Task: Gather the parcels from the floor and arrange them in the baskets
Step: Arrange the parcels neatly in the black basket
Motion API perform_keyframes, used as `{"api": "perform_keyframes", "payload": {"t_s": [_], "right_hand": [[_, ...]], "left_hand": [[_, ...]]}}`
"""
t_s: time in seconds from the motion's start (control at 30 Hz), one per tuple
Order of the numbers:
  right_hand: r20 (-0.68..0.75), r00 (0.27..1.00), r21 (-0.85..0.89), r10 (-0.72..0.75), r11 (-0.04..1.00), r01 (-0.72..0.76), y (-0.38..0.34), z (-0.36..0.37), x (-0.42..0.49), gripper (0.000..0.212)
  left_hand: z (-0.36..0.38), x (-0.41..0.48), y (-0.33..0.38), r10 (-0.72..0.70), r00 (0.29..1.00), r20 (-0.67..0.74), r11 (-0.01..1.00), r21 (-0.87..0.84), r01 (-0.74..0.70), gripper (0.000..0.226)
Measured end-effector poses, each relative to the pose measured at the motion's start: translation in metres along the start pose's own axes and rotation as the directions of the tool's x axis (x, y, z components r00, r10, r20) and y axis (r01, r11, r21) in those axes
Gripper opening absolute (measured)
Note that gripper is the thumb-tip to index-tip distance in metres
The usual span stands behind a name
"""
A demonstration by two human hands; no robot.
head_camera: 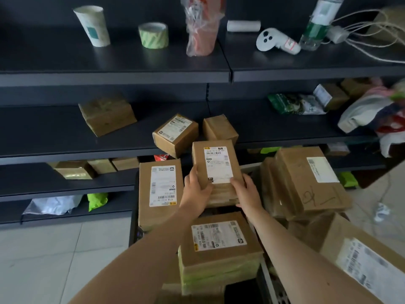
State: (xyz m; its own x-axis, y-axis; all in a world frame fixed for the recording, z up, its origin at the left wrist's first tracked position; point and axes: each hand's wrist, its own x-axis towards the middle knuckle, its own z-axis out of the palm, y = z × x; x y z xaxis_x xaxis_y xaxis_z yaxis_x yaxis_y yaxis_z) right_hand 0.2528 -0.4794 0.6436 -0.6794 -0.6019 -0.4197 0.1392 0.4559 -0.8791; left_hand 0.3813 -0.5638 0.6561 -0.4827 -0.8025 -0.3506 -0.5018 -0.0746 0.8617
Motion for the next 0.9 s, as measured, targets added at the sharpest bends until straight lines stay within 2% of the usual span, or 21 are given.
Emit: {"api": "perform_keyframes", "payload": {"t_s": [0.13,0.2,0.33,0.47,0.57,0.67,0.7,0.77,0.8,0.83,0.9], "right_hand": [[0.043,0.996,-0.251,-0.072,0.965,0.081,0.009,0.006,-0.003,0.04],[0.05,0.992,-0.378,-0.114,0.917,0.124,0.014,0.008,-0.004,0.036],[0.031,0.989,-0.454,-0.144,0.88,0.143,0.017,0.005,0.004,0.021],[0.065,0.978,-0.53,-0.2,0.823,0.204,0.025,0.002,0.011,0.033],[0.094,0.987,-0.591,-0.133,0.79,0.163,0.049,0.0,0.009,0.038],[0.062,0.984,-0.643,-0.166,0.748,0.166,0.064,0.001,0.009,0.036],[0.074,0.98,-0.693,-0.183,0.697,0.183,0.063,0.004,0.01,0.033],[0.161,0.969,-0.799,-0.19,0.551,0.241,0.057,0.013,0.012,0.023],[0.228,0.961,-0.82,-0.158,0.502,0.277,0.057,0.02,0.013,0.023],[0.297,0.95,-0.821,-0.092,0.483,0.304,0.058,0.026,0.013,0.026],[0.389,0.915,-0.798,0.102,0.534,0.279,0.063,0.033,0.015,0.033]], "left_hand": [[0.001,-0.005,-0.004,0.028,0.972,-0.231,0.974,0.227,0.026,0.07],[-0.002,-0.009,-0.008,0.017,0.971,-0.237,0.946,0.318,0.061,0.068],[0.002,-0.014,-0.017,0.037,0.968,-0.249,0.888,0.452,0.082,0.067],[0.001,-0.011,-0.024,0.048,0.965,-0.259,0.837,0.537,0.103,0.063],[0.009,-0.018,-0.029,0.063,0.978,-0.2,0.713,0.694,0.096,0.058],[0.029,-0.021,-0.034,0.118,0.976,-0.184,0.577,0.812,0.083,0.048],[0.035,-0.021,-0.035,0.111,0.98,-0.164,0.516,0.853,0.084,0.044],[0.048,-0.019,-0.041,0.034,0.996,-0.081,0.387,0.92,0.062,0.04],[0.055,-0.017,-0.044,-0.035,0.999,-0.035,0.378,0.925,0.046,0.039],[0.06,-0.014,-0.048,-0.119,0.993,0.015,0.414,0.909,0.036,0.038],[0.063,-0.006,-0.052,-0.302,0.944,0.132,0.541,0.839,0.056,0.036]]}}
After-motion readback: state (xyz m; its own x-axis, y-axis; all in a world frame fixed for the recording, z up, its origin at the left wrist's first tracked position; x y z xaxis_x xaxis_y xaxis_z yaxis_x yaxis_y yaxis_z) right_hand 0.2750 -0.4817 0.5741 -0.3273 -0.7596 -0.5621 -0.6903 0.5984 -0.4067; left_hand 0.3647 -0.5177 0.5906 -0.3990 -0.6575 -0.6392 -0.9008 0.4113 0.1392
